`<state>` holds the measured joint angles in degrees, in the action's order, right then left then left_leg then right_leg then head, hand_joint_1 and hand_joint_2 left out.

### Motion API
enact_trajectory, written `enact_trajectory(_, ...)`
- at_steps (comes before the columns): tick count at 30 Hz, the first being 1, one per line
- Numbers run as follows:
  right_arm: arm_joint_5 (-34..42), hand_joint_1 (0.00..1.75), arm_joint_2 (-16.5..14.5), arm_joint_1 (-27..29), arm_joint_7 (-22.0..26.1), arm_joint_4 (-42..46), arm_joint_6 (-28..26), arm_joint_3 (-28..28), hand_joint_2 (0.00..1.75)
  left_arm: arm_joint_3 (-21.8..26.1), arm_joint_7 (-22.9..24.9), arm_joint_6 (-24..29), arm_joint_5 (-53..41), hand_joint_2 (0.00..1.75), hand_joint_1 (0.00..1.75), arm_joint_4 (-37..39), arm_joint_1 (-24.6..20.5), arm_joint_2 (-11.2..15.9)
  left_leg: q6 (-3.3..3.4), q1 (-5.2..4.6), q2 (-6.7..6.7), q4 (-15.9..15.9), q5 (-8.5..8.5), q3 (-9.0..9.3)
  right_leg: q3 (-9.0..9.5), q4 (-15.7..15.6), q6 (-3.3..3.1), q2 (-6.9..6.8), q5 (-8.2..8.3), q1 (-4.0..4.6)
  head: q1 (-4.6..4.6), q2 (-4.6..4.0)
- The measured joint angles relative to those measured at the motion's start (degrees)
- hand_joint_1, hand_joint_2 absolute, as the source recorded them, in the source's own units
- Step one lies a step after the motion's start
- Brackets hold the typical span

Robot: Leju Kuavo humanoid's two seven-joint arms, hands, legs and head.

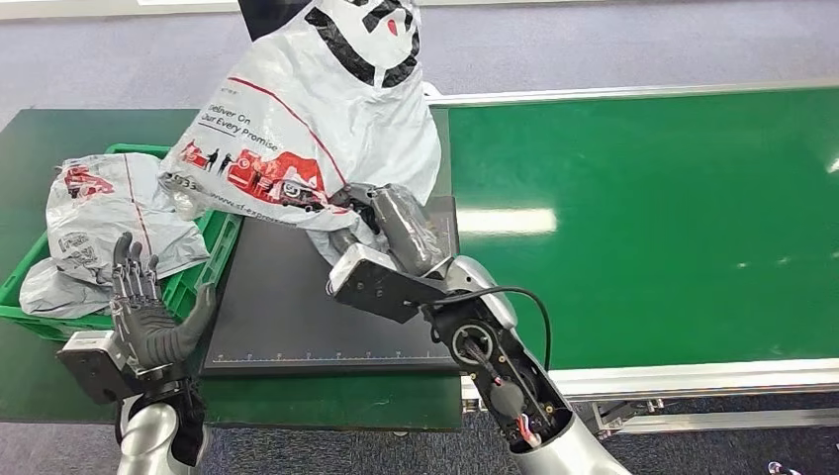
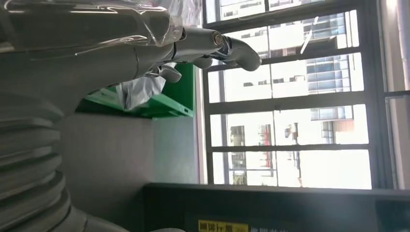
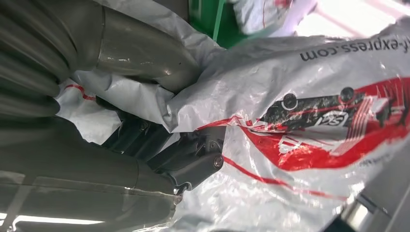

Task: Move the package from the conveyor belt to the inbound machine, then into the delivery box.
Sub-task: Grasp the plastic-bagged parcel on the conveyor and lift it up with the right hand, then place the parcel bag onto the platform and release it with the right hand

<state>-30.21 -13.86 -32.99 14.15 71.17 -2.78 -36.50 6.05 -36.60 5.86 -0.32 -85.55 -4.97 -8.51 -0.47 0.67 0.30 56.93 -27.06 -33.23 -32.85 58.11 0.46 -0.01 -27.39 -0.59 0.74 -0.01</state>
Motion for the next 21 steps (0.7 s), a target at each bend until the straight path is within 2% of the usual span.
enact_trajectory(5,2.36,1.75,-2.64,-1.25,-1.33,-7.41,3.36,-2.49,1.75,1.73,0.51,0.26,0.71,1.75,0.0,-0.06,-0.23,0.51,0.0,0.0,0.0,0.0,0.0,0.01,0.0,0.0,0.0,0.0,0.0,0.0,-0.01,-0.01)
enact_trajectory(9,3.26,0.0,-3.73,-1.41,-1.44,-12.2,3.47,-3.95,1.75,2.9,0.91,-0.03,0.84,1.75,0.0,-0.05,-0.29,0.8,0.0,0.0,-0.02,0.0,0.0,0.01,0.0,0.0,0.0,-0.01,0.0,0.0,0.01,-0.01)
enact_trajectory(21,4.79,0.0,-3.44,-1.37,-2.41,-13.33,3.83,-4.75,1.75,3.97,0.92,-0.32,0.55,1.75,0.0,-0.02,-0.1,0.91,0.0,0.0,-0.02,0.01,0.0,0.02,-0.02,-0.01,0.0,-0.01,0.0,0.0,0.0,-0.01)
